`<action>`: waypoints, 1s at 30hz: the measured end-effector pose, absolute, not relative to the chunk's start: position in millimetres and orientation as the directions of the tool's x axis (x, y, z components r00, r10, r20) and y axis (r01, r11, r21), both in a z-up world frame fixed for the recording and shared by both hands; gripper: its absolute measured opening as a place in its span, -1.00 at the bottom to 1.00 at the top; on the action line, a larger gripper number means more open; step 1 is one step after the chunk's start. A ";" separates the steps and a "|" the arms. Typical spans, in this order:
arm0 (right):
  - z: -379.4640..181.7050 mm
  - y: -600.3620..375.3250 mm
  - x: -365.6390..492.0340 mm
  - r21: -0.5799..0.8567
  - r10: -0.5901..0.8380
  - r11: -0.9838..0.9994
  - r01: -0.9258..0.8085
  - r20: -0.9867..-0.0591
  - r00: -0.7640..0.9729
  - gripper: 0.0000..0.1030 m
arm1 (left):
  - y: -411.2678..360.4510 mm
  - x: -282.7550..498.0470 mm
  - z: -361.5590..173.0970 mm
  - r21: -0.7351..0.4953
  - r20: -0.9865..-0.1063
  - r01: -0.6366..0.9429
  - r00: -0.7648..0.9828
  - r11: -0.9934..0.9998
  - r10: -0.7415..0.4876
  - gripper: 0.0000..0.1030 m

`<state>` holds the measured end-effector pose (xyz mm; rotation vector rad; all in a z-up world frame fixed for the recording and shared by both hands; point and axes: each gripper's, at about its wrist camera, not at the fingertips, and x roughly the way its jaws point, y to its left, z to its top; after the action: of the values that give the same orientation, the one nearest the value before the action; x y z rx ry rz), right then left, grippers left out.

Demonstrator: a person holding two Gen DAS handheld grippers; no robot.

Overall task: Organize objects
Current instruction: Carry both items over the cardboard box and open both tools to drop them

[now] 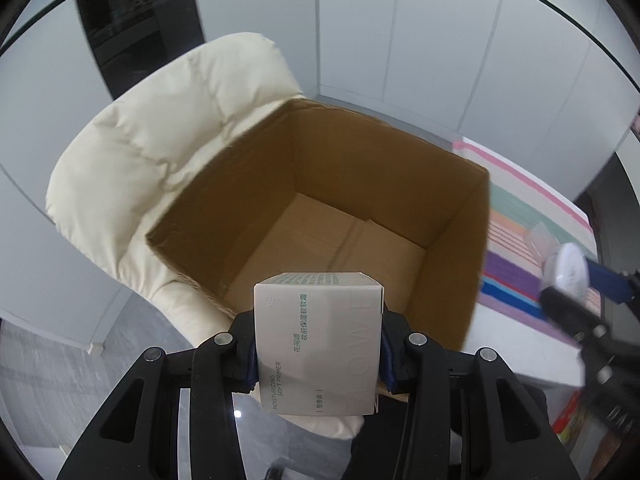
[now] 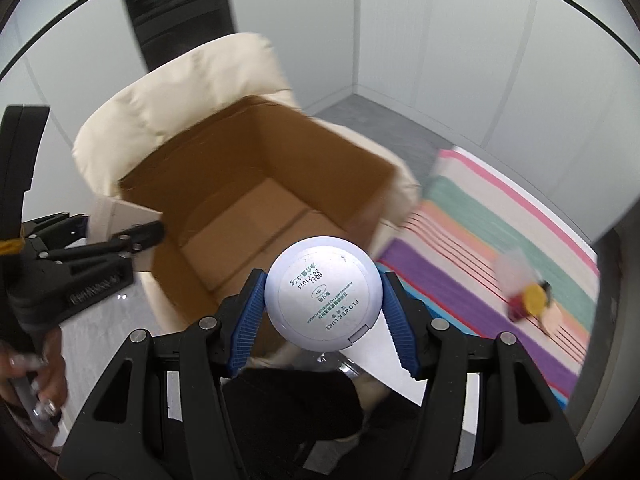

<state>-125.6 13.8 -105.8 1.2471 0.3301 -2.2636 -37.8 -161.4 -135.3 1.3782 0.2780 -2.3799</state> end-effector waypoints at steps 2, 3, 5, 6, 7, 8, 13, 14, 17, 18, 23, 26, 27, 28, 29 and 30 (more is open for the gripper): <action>-112.9 -8.2 -127.8 0.045 -0.346 -0.812 0.581 -0.841 -0.417 0.16 | -164.6 -40.7 -139.4 0.015 -0.864 0.406 -0.455 -0.914 -0.216 -0.09; -116.7 -18.4 -127.9 0.053 -0.361 -0.800 0.598 -0.839 -0.408 0.17 | -165.7 -42.1 -140.7 0.011 -0.862 0.405 -0.459 -0.914 -0.214 0.00; -123.6 -32.5 -128.2 0.059 -0.377 -0.785 0.616 -0.835 -0.401 0.19 | -170.7 -47.9 -144.5 0.037 -0.865 0.424 -0.439 -0.905 -0.241 0.27; -127.5 -35.0 -129.3 0.050 -0.363 -0.795 0.604 -0.837 -0.408 0.30 | -176.2 -51.5 -147.2 0.076 -0.871 0.452 -0.403 -0.889 -0.280 0.49; -130.3 -36.2 -131.8 0.044 -0.349 -0.810 0.585 -0.837 -0.421 0.36 | -180.6 -53.5 -149.0 0.090 -0.877 0.460 -0.384 -0.884 -0.289 0.60; -132.7 -34.5 -135.6 0.048 -0.344 -0.825 0.563 -0.834 -0.431 0.54 | -185.3 -53.7 -150.3 0.084 -0.881 0.463 -0.379 -0.882 -0.283 0.72; -137.6 -20.7 -144.7 0.121 -0.374 -0.841 0.527 -0.834 -0.406 0.68 | -194.0 -46.9 -147.9 -0.006 -0.887 0.464 -0.412 -0.886 -0.210 0.72; -137.9 -20.3 -145.1 0.112 -0.366 -0.843 0.526 -0.836 -0.409 0.68 | -192.8 -47.1 -147.2 0.002 -0.884 0.461 -0.415 -0.887 -0.218 0.73; -138.2 -19.4 -143.4 0.091 -0.353 -0.843 0.530 -0.837 -0.419 0.68 | -187.9 -48.3 -146.6 0.024 -0.881 0.447 -0.414 -0.894 -0.230 0.73; -138.2 -19.1 -142.9 0.091 -0.353 -0.842 0.531 -0.838 -0.416 0.68 | -186.6 -48.5 -147.4 0.022 -0.883 0.443 -0.413 -0.896 -0.226 0.73; -140.2 -13.6 -143.6 0.084 -0.333 -0.851 0.519 -0.850 -0.408 0.68 | -183.0 -48.3 -147.1 0.027 -0.880 0.441 -0.414 -0.897 -0.230 0.73; -137.9 -2.2 -142.5 0.083 -0.327 -0.859 0.505 -0.849 -0.416 0.68 | -180.8 -48.0 -146.4 0.019 -0.878 0.435 -0.423 -0.900 -0.223 0.73; -137.6 1.1 -142.6 0.081 -0.323 -0.862 0.500 -0.849 -0.418 0.68 | -179.4 -47.9 -146.3 0.016 -0.878 0.431 -0.425 -0.902 -0.219 0.73; -137.2 3.6 -142.7 0.079 -0.318 -0.865 0.495 -0.849 -0.421 0.68 | -178.2 -48.5 -146.7 0.013 -0.879 0.423 -0.426 -0.906 -0.212 0.73; -136.7 7.3 -142.7 0.077 -0.314 -0.870 0.487 -0.849 -0.426 0.68 | -176.4 -48.4 -147.1 0.014 -0.880 0.417 -0.427 -0.909 -0.209 0.73; -136.1 10.6 -142.6 0.078 -0.312 -0.873 0.482 -0.848 -0.428 0.68 | -174.9 -47.7 -147.5 0.013 -0.880 0.413 -0.428 -0.911 -0.207 0.73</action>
<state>-142.6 10.6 -136.1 1.3161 0.2421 -2.3042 -47.7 -174.9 -147.5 1.4149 0.2895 -2.3637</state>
